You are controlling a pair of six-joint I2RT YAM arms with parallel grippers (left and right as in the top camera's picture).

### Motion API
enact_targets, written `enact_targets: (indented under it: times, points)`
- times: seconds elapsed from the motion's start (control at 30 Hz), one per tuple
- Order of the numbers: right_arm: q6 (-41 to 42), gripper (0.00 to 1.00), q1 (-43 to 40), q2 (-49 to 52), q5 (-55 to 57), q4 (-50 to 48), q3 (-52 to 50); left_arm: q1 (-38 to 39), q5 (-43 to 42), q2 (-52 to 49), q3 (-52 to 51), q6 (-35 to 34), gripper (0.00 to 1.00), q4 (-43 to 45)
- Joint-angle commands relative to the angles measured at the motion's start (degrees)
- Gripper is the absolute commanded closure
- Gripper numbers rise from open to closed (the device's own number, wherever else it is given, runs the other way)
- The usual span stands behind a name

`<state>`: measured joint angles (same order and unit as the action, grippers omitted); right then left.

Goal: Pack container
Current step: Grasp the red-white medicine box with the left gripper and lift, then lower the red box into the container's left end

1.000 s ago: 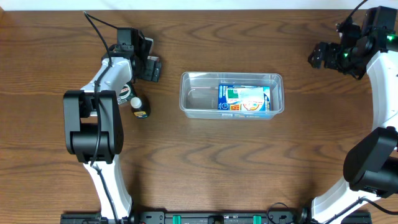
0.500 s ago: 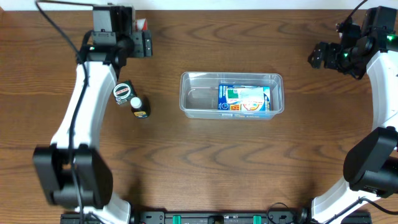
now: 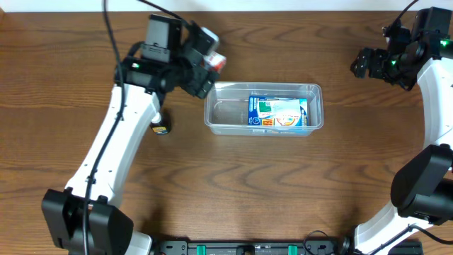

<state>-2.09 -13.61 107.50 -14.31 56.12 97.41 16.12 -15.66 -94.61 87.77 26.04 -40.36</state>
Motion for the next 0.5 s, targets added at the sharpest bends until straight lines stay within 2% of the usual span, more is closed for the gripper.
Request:
enact_targets:
  times: [0.0,0.47]
  points:
    - [0.3,0.01,0.0,0.1,0.0,0.1,0.2,2.1,-0.9,-0.2,0.5,6.3,0.16,-0.4]
    - [0.3,0.01,0.0,0.1,0.0,0.1,0.2,8.0,-0.9,-1.5,-2.3,20.2,0.15,-1.6]
